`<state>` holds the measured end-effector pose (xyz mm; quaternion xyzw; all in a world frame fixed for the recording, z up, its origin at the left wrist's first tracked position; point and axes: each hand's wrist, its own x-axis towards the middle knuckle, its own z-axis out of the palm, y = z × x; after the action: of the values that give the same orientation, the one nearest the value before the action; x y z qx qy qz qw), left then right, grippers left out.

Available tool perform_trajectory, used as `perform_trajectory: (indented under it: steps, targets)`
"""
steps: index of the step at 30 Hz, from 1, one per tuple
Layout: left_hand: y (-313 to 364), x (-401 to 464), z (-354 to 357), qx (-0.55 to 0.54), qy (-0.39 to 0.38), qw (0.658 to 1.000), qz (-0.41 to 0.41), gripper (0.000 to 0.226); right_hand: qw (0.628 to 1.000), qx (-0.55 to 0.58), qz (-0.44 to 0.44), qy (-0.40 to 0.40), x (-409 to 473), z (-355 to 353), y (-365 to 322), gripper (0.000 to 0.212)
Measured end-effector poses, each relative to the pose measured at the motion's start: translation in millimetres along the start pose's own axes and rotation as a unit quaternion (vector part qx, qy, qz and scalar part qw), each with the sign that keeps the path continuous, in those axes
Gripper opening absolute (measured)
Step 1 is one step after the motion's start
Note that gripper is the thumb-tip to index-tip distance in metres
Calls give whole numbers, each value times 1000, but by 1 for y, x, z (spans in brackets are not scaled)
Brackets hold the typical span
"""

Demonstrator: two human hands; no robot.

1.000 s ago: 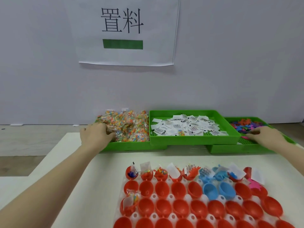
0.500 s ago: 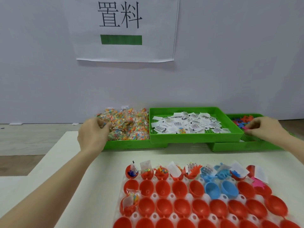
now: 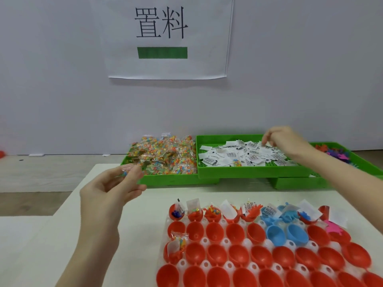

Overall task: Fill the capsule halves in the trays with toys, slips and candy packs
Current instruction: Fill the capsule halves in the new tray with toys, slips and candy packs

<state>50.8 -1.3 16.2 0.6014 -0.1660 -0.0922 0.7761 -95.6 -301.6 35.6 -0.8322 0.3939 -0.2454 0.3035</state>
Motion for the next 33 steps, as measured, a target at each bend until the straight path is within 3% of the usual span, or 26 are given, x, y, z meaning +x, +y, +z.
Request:
perform_trajectory:
  steps: [2, 4, 6, 11, 18, 21, 24, 26, 30, 33]
  targets:
    - [4, -3, 3, 21, -34, 999, -9, 1, 988, -140, -10, -62, -2, 15, -4, 22]
    - [6, -5, 5, 32, -53, 998, -24, 3, 970, -230, -4, -80, -4, 25, -5, 28]
    - [10, -6, 5, 29, -52, 998, -33, 3, 970, -232, 10, -67, -5, 31, -7, 31]
    - [13, -9, 8, 22, -60, 998, -24, 5, 973, -231, 3, 9, -4, 34, -7, 14]
    - [15, -14, 11, 21, -85, 996, -14, 8, 948, -311, -40, 47, -2, 33, 3, 27]
    - [15, -15, 12, 26, -102, 994, -19, 7, 940, -320, -42, 111, 0, 27, 3, 32]
    - [13, -16, 15, 42, -136, 989, -49, 11, 942, -280, -45, 180, -3, 17, -5, 32]
    - [13, -18, 18, 40, -159, 983, -78, 16, 959, -214, -33, 180, -10, 11, -16, 36]
    - [13, -27, 28, 37, -209, 971, -111, 17, 998, 2, -35, 58, -43, 11, -55, 40]
    - [14, -37, 37, 33, -264, 953, -143, 25, 990, 98, -84, -55, -90, 27, -86, 39]
